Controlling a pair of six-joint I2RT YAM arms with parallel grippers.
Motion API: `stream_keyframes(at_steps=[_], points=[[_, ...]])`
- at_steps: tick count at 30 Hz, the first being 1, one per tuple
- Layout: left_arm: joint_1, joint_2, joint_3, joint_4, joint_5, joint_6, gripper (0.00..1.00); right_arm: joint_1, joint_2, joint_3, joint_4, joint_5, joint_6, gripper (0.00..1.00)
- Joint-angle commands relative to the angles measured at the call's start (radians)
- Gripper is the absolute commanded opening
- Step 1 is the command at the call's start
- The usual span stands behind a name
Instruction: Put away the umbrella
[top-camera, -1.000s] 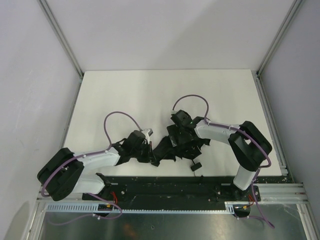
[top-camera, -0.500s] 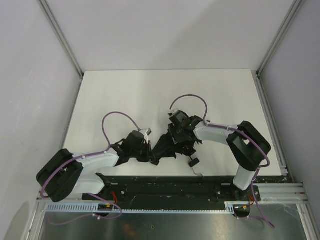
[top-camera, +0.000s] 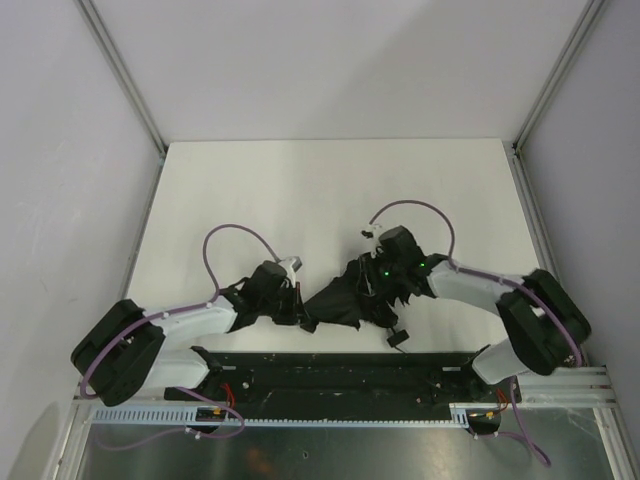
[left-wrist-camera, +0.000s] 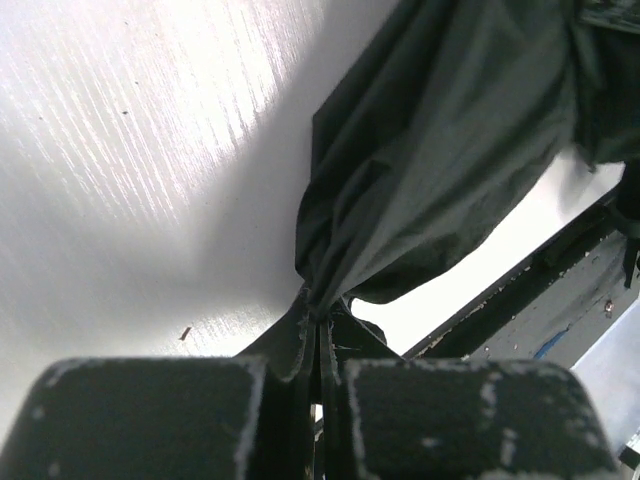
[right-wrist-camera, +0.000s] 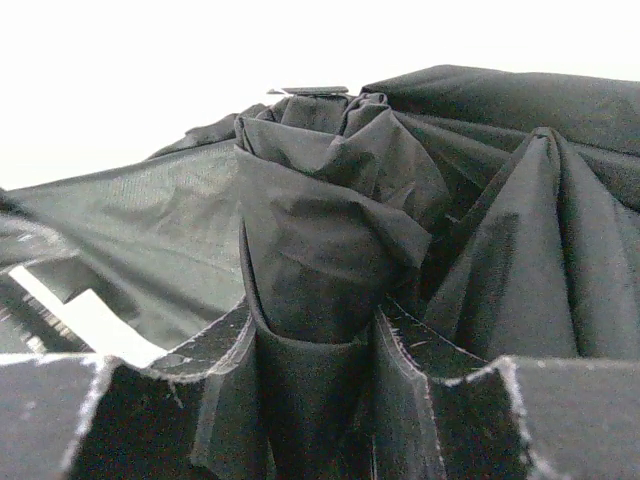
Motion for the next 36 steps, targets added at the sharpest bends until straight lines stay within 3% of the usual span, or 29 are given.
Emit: stream_keyframes(at_steps=[1, 8, 18, 21, 26, 29, 33, 36], points=[[0.008, -0.036, 0.025, -0.025, 0.025, 0.022, 0.00, -0.068, -0.174, -0.035, 0.015, -0.266, 0.017, 0.00], [0.009, -0.034, 0.119, -0.026, 0.071, 0.047, 0.00, -0.139, -0.361, -0.037, 0.133, -0.556, 0.178, 0.00], [0.069, -0.093, 0.218, -0.076, 0.054, 0.057, 0.01, -0.217, -0.479, -0.036, 0.439, -0.815, 0.519, 0.00], [0.105, -0.120, 0.253, -0.088, 0.058, 0.052, 0.08, -0.236, -0.492, -0.034, 0.495, -0.845, 0.609, 0.00], [0.116, -0.141, 0.333, -0.101, 0.105, 0.074, 0.28, -0.257, -0.505, -0.030, 0.544, -0.854, 0.707, 0.00], [0.130, -0.164, 0.337, -0.116, 0.070, 0.094, 0.33, -0.296, -0.512, -0.017, 0.596, -0.861, 0.775, 0.00], [0.199, -0.213, 0.334, -0.154, 0.059, 0.111, 0.37, -0.362, -0.517, 0.065, 0.399, -0.833, 0.700, 0.00], [0.258, -0.281, 0.338, -0.180, 0.059, 0.121, 0.52, -0.443, -0.489, 0.154, 0.179, -0.789, 0.576, 0.00]])
